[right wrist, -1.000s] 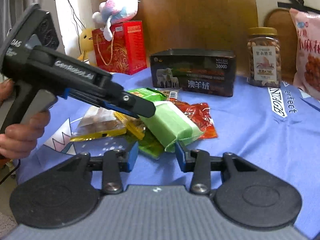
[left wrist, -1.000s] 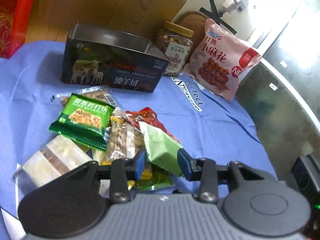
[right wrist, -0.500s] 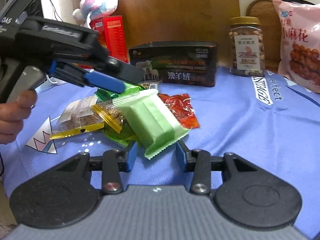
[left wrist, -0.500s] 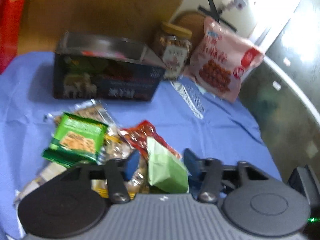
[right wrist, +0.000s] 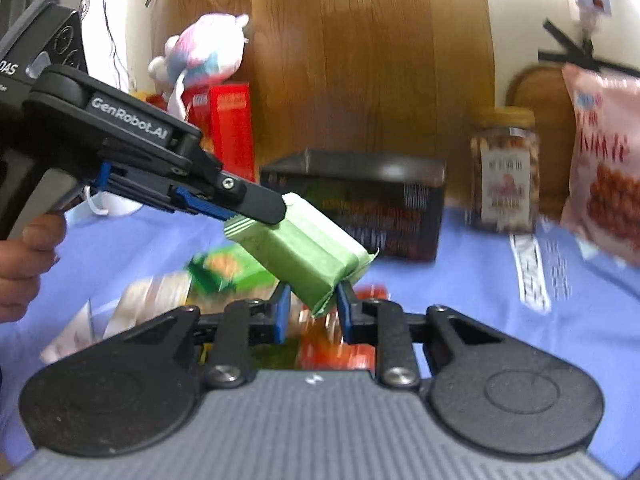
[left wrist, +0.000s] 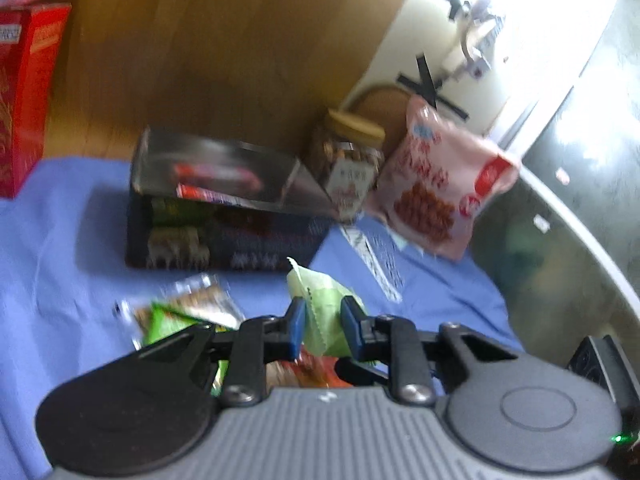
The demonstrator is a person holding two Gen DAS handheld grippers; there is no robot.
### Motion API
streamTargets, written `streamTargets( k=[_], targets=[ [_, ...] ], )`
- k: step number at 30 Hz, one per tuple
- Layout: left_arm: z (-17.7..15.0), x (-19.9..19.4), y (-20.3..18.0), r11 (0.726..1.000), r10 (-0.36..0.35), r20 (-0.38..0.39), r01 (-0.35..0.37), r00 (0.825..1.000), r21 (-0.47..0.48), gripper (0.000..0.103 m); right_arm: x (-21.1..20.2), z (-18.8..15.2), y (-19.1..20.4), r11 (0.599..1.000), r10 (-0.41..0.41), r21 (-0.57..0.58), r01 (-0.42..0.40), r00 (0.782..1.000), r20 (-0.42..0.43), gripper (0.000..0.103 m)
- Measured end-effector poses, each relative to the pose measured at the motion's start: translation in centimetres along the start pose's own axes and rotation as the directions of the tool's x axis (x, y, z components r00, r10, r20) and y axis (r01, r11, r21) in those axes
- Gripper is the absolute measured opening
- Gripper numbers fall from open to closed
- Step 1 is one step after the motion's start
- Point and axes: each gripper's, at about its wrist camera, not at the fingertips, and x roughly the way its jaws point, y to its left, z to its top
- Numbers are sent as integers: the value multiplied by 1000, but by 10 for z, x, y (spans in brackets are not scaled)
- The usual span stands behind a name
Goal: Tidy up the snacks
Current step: 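Lower the light green packet into the tin and open the left gripper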
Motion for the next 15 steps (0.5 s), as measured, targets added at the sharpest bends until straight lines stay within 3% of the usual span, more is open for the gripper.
streamTargets(
  k=[10,15],
  targets=[
    [62,27,35,998,17,76,-13,997,-54,19,54,58,-11,998,-57,-35,60,996,73,22],
    [78,70,52,992,98,55,-93,994,-87,22,100,76,-23,991,-133,-30,134,991,32,22]
  ],
)
